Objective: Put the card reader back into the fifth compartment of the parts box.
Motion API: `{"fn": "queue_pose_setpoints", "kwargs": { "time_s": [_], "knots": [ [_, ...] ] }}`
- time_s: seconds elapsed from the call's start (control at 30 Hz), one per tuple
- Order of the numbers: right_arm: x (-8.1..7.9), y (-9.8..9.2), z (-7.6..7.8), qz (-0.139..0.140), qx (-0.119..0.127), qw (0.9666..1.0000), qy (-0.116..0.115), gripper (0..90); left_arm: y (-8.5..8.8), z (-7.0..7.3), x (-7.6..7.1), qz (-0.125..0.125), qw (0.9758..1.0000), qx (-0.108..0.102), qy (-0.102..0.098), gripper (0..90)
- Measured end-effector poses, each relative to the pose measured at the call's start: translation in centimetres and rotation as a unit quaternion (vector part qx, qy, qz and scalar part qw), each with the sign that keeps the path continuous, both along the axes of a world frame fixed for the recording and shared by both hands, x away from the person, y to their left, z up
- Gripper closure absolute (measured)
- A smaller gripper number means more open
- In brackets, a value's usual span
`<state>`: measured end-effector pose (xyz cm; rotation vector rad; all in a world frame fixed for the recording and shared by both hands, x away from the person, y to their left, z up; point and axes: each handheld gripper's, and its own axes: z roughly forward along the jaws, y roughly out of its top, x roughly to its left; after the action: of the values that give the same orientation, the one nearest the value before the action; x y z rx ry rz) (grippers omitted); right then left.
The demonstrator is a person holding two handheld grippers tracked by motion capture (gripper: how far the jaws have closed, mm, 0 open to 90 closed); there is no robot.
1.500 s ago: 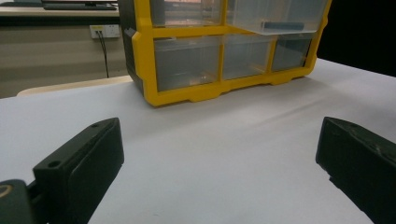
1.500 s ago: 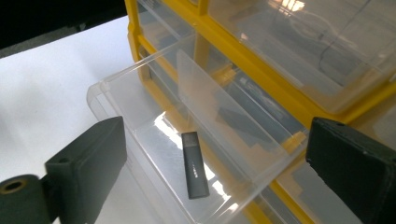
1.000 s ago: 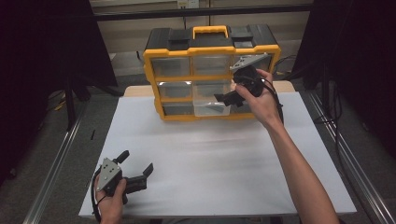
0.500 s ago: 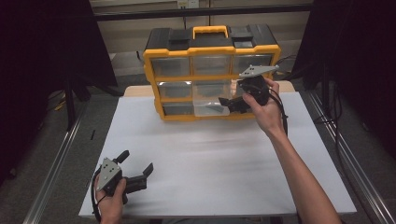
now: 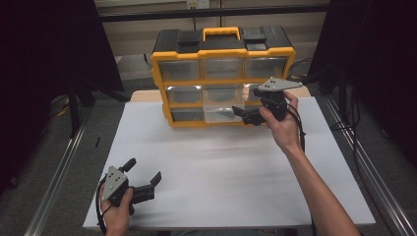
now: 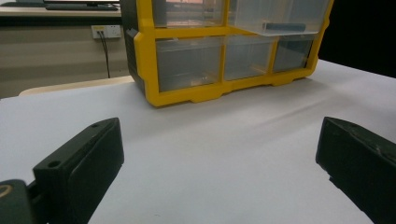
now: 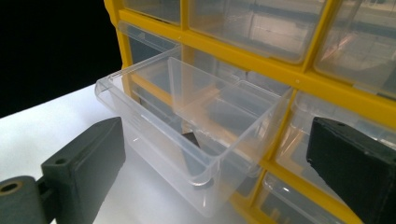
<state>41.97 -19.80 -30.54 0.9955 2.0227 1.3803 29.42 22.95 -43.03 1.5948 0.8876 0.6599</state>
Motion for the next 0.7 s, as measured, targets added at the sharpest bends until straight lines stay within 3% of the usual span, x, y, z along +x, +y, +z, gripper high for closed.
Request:
{"fn": "queue_pose_setpoints", "kwargs": {
  "time_s": [0.2, 0.33, 0.7],
  "knots": [
    [-0.6, -0.2, -0.9, -0.008, 0.008, 0.9999, -0.002, 4.1, 0.1, 0.0, 0.0, -0.001, 1.0, 0.001, 0.0, 1.2],
    [-1.2, -0.6, -1.3, -0.012, 0.025, 0.9996, -0.008, 4.0, 0.0, 0.0, 0.0, 0.001, 1.0, -0.002, 0.001, 1.2],
    [-2.6, -0.8, -3.3, -0.019, 0.036, 0.9991, -0.011, 3.2, 0.0, 0.0, 0.0, 0.002, 1.0, -0.003, 0.001, 1.2]
  ]
}}
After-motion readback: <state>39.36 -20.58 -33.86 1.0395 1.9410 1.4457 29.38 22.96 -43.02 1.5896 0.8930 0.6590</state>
